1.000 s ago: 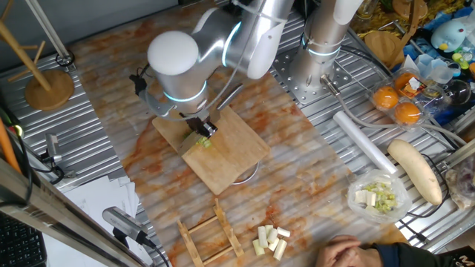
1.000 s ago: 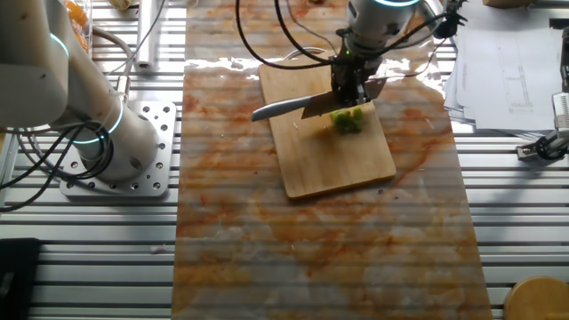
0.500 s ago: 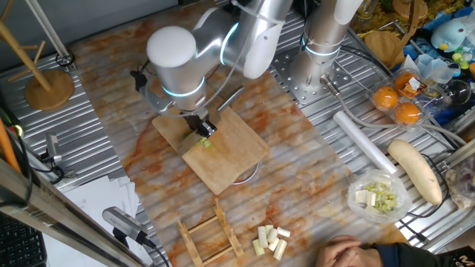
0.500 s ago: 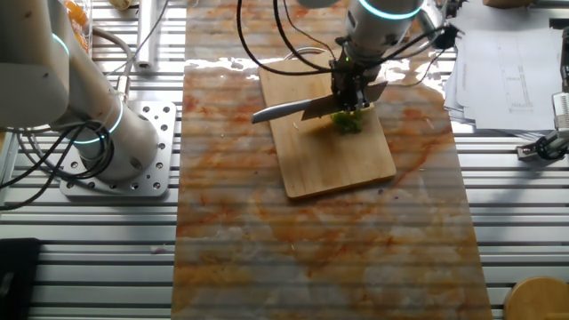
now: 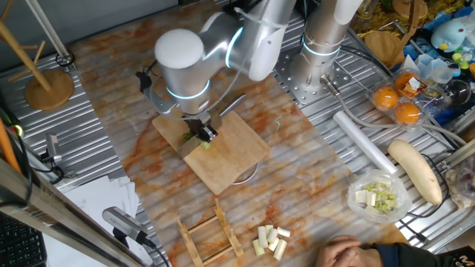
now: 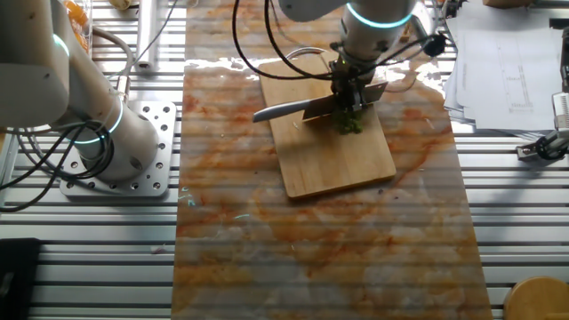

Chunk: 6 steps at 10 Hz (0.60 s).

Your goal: Chop the scallions

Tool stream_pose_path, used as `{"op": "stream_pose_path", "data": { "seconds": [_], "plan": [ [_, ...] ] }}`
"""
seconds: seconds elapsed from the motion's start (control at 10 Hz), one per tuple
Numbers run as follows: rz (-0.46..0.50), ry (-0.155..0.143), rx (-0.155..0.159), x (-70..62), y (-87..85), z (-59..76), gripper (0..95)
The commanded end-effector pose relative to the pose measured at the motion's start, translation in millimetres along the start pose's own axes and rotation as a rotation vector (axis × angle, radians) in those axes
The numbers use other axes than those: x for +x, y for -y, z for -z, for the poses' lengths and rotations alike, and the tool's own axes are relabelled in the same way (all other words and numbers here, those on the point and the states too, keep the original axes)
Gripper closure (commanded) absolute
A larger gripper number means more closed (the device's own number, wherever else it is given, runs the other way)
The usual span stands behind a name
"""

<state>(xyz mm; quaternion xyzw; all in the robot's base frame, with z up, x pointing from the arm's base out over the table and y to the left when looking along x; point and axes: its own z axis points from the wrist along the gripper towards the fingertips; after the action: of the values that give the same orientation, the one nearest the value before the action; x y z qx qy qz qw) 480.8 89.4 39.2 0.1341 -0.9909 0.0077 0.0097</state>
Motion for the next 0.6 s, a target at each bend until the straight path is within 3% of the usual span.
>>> {"op": "stream_pose_path", "data": {
  "seconds": [0.1, 0.3, 0.6],
  "plan": [
    [0.043, -0.052, 0.035, 1.6, 1.9, 6.0, 95.0],
    [0.010, -0.037, -0.029, 11.2, 4.1, 22.1, 95.0],
    [-0.045, -0.036, -0.060, 7.5, -0.5, 37.9, 95.0]
  ]
}}
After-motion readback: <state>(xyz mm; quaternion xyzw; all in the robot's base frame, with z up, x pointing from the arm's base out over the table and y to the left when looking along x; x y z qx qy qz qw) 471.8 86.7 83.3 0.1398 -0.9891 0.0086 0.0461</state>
